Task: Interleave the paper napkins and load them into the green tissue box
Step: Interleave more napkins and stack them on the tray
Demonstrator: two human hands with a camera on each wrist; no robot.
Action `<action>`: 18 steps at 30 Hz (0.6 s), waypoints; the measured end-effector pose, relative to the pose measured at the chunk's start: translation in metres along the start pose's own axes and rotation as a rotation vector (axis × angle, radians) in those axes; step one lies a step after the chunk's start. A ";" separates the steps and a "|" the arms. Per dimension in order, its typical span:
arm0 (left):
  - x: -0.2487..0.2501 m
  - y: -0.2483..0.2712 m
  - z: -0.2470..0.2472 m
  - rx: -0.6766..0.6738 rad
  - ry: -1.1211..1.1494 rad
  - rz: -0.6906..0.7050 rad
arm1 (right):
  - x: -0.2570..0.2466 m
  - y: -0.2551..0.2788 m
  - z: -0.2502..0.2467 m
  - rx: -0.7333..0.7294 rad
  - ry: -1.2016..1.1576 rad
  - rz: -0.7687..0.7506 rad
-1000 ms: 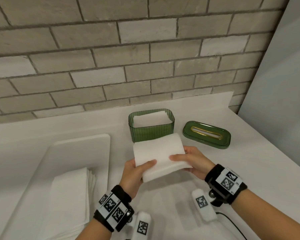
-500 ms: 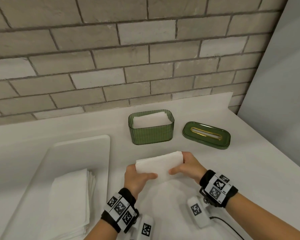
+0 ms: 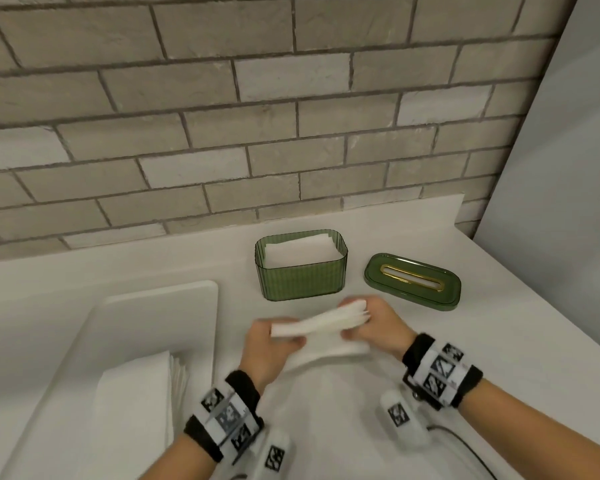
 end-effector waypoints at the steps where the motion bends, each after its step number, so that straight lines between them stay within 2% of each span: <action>1: 0.018 -0.010 -0.009 0.006 -0.031 0.057 | -0.017 -0.008 -0.010 0.041 0.016 -0.046; 4: 0.068 -0.045 -0.036 0.058 -0.142 0.217 | -0.060 -0.044 -0.041 0.239 -0.013 -0.148; 8: 0.104 -0.095 -0.054 0.208 -0.171 0.180 | -0.084 -0.092 -0.060 0.428 -0.049 -0.128; 11: 0.095 -0.117 -0.055 0.206 -0.241 0.110 | -0.066 -0.115 -0.058 0.423 0.065 -0.039; 14: 0.067 -0.127 -0.052 0.156 -0.540 0.041 | -0.043 -0.124 -0.051 0.343 0.339 0.061; 16: 0.052 -0.127 -0.050 0.140 -0.691 0.063 | -0.035 -0.122 -0.048 0.313 0.504 0.056; 18: 0.046 -0.125 -0.047 0.160 -0.791 0.133 | -0.033 -0.117 -0.044 0.346 0.662 0.009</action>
Point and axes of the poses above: each hand's wrist, its own y-axis away from the middle knuckle, its own z-axis out of the palm, x = y × z, the point moved 1 cm from there along -y, towards the middle knuckle, and after that the axes turned 15 degrees about -x, right-handed, at the moved point
